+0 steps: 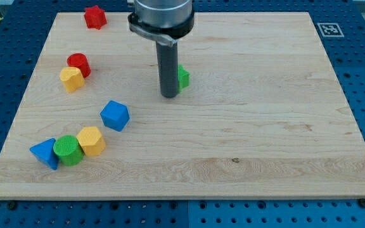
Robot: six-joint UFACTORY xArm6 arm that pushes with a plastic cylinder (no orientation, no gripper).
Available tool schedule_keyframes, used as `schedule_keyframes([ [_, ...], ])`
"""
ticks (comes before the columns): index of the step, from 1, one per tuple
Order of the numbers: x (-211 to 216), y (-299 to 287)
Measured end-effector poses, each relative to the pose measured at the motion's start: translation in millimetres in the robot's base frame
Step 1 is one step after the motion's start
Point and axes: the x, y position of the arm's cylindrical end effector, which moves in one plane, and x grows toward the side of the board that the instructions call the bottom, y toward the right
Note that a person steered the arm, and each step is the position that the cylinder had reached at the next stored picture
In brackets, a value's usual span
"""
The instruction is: Move the green star towards top center
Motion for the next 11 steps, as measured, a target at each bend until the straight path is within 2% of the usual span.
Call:
schedule_keyframes([
  [1, -27.5, 4.7],
  [3, -41.5, 55.4],
  [4, -52.5, 62.6],
  [6, -86.5, 61.3],
  [7, -87.6, 61.2],
  [8, -71.4, 61.2],
  [9, -83.2, 55.8],
  [10, -113.1, 39.5],
  [11, -117.3, 31.6],
])
